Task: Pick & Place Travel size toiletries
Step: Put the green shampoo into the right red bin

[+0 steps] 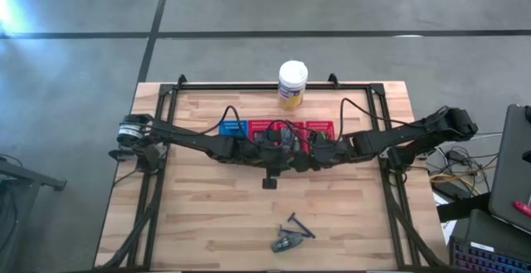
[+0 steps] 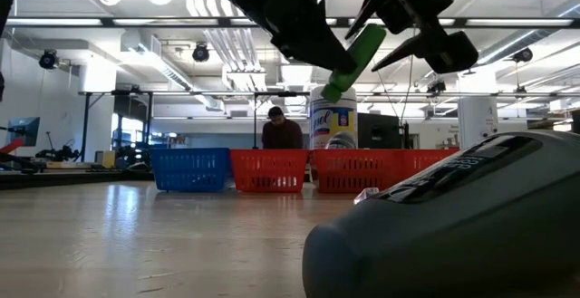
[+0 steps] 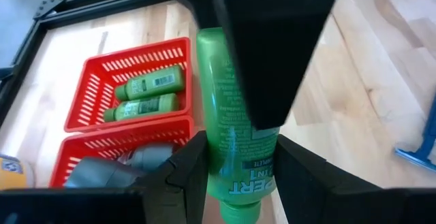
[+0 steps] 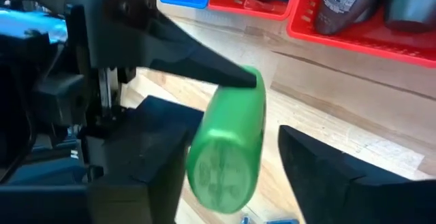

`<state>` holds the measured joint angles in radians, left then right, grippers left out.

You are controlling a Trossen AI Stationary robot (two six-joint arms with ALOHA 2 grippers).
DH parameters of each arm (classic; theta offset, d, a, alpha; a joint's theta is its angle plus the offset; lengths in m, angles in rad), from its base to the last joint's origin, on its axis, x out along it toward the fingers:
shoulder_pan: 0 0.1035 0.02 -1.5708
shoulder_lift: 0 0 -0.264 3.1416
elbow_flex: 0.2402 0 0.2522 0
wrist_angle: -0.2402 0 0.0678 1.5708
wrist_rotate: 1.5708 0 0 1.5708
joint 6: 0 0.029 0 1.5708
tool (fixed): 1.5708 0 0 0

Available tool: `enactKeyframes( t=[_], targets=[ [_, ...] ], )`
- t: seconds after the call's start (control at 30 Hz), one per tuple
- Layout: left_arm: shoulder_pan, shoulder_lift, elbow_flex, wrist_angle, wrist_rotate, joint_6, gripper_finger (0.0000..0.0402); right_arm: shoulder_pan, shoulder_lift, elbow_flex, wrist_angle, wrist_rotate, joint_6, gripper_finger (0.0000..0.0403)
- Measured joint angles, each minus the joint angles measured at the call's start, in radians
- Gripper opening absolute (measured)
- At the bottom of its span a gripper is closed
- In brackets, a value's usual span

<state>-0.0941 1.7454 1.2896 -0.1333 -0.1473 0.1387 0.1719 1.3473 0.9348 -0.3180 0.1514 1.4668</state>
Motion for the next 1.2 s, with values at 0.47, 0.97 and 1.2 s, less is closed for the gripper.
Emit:
enactKeyframes(
  t=[0.47, 0.97, 1.2],
  targets=[
    [0.004, 0.000, 0.001, -0.007, 0.023, 0.000, 0.0147, -0.023, 0.000, -0.003, 0.005, -0.022, -0.017, 0.0211],
    [0.002, 0.000, 0.001, -0.005, 0.022, 0.014, 0.0173, -0.025, -0.004, 0.000, -0.047, 0.002, -0.031, 0.0099],
    [-0.001, -0.062, 0.001, -0.159, -0.055, -0.011, 0.0224, -0.019, -0.039, 0.006, -0.245, 0.099, -0.022, 0.0099]
  ],
)
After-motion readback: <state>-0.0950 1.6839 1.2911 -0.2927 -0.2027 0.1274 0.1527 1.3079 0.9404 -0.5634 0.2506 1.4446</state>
